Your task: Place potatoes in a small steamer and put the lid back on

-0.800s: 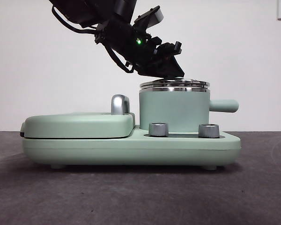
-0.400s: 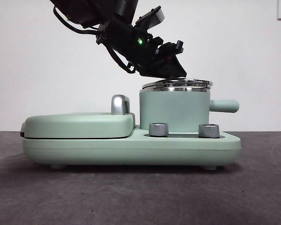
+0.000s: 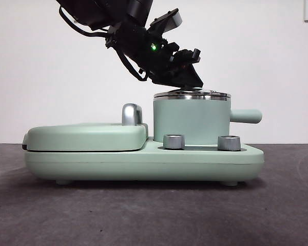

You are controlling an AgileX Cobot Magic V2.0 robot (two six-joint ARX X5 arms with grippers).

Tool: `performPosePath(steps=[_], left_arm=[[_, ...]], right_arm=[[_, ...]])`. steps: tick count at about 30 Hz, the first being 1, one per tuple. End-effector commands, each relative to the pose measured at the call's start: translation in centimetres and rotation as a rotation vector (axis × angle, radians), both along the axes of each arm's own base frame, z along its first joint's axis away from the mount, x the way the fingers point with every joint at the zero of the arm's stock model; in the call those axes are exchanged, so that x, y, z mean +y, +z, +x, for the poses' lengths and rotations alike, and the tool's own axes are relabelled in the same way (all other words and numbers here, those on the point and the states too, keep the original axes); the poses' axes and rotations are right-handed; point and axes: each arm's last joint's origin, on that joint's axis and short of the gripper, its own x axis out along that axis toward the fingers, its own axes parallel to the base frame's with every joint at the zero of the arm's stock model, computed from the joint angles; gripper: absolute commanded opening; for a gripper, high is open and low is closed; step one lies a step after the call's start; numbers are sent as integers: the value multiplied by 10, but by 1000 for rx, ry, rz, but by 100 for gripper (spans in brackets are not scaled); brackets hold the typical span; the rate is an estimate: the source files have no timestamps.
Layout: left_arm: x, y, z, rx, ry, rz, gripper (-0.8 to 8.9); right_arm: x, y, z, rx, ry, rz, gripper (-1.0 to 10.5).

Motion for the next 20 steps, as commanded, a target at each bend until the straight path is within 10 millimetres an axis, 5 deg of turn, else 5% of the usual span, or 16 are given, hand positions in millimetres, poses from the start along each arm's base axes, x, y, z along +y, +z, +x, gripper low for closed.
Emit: performPosePath(steps=[1,7,13,20], left_arm=[[-5,1,1,-28,-7,17,9],[-5,0,1,-18,-9,28,13],[-4,3,0,-27,-9,21,287],[1,27,-8,-45,-2,-17,321]], right_arm=[[0,2,0,-3,-4,9,250],[0,1,0,3,-4,6,250],[0,1,-1,10,-4,3,250],[0,0,-1,12,-4,2,250]])
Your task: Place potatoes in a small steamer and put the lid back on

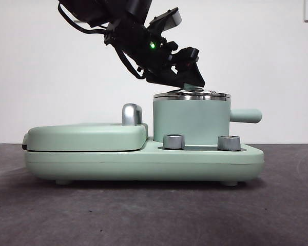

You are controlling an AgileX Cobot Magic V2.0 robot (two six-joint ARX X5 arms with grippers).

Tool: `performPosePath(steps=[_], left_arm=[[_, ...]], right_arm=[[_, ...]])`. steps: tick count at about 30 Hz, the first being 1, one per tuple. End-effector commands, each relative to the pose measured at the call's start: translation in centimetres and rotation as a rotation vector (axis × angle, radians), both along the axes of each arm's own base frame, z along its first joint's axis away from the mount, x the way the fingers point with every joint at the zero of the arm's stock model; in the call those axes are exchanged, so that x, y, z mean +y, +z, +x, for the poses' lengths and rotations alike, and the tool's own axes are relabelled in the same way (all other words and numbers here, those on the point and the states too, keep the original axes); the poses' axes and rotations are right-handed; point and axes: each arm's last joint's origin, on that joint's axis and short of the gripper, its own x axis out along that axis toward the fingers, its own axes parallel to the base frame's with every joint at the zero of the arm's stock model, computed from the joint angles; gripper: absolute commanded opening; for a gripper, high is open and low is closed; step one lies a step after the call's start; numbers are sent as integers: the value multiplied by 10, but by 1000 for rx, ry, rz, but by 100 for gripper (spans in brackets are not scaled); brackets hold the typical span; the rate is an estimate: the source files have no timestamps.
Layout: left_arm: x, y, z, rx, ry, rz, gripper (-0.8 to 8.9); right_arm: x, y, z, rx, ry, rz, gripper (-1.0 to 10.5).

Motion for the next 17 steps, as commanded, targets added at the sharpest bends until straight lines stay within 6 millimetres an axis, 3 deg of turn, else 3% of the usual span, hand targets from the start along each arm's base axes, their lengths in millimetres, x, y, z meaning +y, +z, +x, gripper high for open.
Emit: performPosePath(steps=[1,9,17], left_arm=[[1,27,-8,-38,-4,-47,321],[38,78,-29,120,-4,-177,318],[95,98,-48,259,100,-129,312]], right_arm=[[0,2,0,-6,-4,10,250],[0,2,0,-7,-4,11,250],[1,3,1,-18,-4,16,250]])
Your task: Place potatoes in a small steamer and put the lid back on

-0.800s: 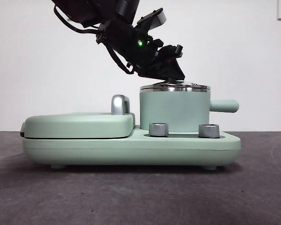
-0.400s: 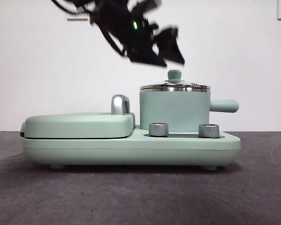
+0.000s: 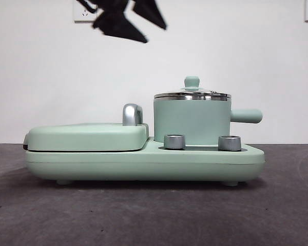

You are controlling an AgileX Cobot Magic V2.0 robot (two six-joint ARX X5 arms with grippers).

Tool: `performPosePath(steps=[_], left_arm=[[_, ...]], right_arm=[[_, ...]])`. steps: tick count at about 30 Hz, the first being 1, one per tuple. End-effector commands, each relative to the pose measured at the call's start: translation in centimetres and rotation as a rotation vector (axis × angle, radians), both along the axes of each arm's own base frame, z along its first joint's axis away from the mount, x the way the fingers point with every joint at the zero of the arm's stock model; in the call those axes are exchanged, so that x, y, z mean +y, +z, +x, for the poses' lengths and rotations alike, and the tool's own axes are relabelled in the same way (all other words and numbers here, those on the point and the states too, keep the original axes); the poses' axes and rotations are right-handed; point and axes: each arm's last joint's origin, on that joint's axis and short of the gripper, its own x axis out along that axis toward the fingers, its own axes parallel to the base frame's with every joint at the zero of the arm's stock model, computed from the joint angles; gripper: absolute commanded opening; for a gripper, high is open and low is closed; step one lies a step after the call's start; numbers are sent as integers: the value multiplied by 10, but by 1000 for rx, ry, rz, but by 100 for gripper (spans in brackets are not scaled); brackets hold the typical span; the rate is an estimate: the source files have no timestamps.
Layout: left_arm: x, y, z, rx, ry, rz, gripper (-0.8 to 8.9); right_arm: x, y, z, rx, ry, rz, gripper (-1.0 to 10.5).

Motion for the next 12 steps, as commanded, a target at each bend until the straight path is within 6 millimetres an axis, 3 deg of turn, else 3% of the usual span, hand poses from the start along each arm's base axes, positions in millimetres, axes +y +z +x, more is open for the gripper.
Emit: performPosePath(steps=[1,7,12], left_arm=[[15,7,-9,17,16,-14,312],[61,3,-45,3,99,-27,308],[95,-16,-93,29,170,-51,308]], right_arm=[[1,3,0,-14,-3,14,250],[1,3,0,-13,3,18,250],[1,3,0,-13,3,18,250]])
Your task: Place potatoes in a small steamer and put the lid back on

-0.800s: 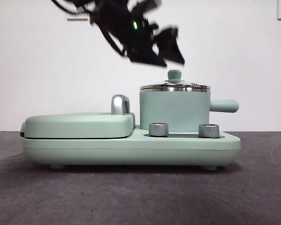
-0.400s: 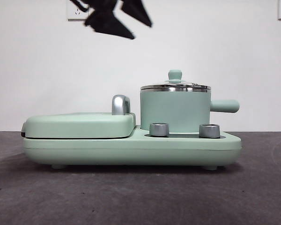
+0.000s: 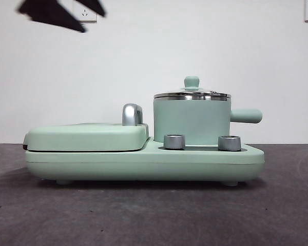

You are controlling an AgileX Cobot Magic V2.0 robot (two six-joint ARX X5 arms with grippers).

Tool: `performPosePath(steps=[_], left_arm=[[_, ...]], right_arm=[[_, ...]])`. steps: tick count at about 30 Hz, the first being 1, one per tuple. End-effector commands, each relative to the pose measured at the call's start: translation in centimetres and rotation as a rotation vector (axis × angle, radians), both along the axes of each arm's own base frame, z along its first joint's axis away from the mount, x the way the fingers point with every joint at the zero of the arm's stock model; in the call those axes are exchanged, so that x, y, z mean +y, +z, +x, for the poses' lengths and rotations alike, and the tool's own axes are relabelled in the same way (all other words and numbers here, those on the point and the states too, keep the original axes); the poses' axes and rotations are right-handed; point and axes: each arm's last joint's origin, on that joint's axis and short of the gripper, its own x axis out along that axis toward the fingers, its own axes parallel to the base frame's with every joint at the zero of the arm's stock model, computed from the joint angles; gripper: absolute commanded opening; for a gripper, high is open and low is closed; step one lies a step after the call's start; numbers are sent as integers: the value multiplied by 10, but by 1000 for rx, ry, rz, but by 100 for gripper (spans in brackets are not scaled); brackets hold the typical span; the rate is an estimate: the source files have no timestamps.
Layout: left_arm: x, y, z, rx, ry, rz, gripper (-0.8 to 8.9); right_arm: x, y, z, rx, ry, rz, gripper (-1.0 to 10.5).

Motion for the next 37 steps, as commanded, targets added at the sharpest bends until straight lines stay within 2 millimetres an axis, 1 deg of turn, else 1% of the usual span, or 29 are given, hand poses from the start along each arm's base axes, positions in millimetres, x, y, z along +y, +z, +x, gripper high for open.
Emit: performPosePath(steps=[1,3,7,12,15,18,21,22,23,24,25,28,30,37], left_arm=[[12,-11,-24,25,24,-33,308],[22,-20,-45,37,51,-57,308],[35,-34,-80,60,96,-106,308],[45,-45,-114,110,126,-115,308],[49,-45,-127,134,129,-108,308],[51,-46,-133,155,129,-105,312],[51,-46,-136,153,129,-105,300],[51,-46,-136,152,128,-105,230],[51,-46,-136,158,125,-105,-12],[51,-46,-136,160,124,-107,28],[51,-46,-136,156,123,-107,3],[51,-47,-137,166,124,-103,6],[52,-49,-139,203,132,-103,6],[53,-50,-141,207,132,-102,6]], right_arm=[[1,2,0,-8,0,14,250],[1,2,0,-8,1,14,250],[1,2,0,-8,1,14,250],[1,2,0,-12,8,11,250],[2,4,1,-17,28,28,251],[2,5,1,-26,37,40,256],[3,5,1,-24,58,54,257],[3,5,1,-23,55,58,184],[3,5,1,-21,54,58,17],[3,5,1,-25,53,54,17],[3,6,1,-33,49,55,19],[4,7,1,-40,77,81,18],[4,7,-1,-32,117,102,18],[4,9,-1,-54,115,109,18]])
